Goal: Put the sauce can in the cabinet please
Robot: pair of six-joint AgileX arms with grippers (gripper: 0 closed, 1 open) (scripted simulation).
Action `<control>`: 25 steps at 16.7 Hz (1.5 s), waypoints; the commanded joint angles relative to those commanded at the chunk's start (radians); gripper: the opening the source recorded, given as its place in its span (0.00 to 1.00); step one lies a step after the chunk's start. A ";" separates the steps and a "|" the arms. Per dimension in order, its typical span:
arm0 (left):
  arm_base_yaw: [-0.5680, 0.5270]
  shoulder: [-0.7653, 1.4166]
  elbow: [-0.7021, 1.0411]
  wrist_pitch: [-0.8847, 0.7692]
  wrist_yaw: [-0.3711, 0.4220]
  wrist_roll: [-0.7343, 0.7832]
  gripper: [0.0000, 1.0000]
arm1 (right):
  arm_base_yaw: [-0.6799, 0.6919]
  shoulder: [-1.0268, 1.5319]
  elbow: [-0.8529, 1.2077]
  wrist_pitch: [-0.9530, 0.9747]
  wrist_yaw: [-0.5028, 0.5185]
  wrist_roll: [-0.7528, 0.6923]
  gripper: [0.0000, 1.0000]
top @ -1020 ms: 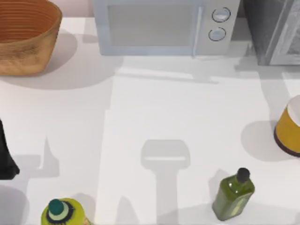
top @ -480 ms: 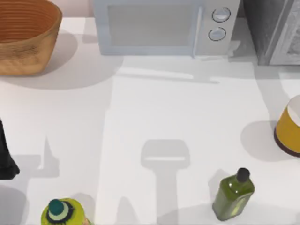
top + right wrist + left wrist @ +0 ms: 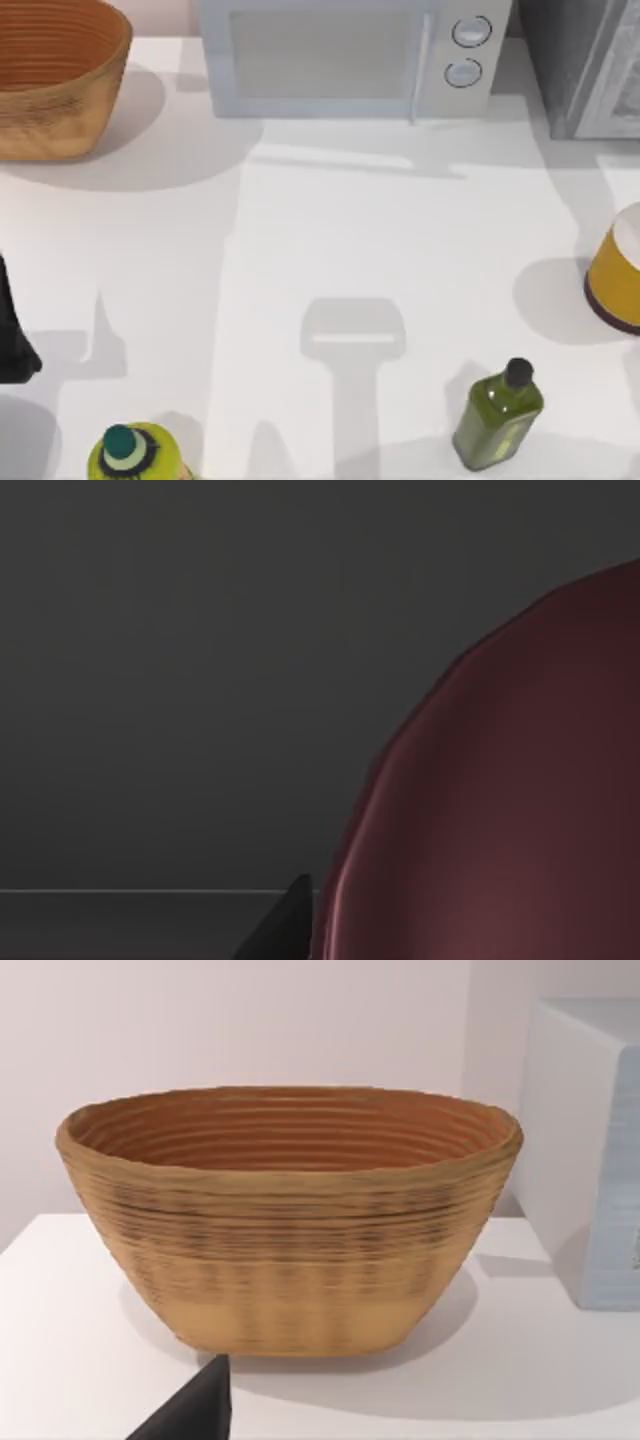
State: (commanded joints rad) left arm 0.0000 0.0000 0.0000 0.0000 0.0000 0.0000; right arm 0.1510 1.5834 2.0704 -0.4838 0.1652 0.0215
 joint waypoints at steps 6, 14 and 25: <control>0.000 0.000 0.000 0.000 0.000 0.000 1.00 | -0.045 0.272 0.219 0.042 -0.042 -0.003 0.00; 0.000 0.000 0.000 0.000 0.000 0.000 1.00 | -0.048 0.283 0.229 0.044 -0.044 -0.003 0.23; 0.000 0.000 0.000 0.000 0.000 0.000 1.00 | -0.048 0.283 0.229 0.044 -0.044 -0.003 1.00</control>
State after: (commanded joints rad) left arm 0.0000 0.0000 0.0000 0.0000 0.0000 0.0000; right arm 0.1028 1.8666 2.2996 -0.4394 0.1209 0.0182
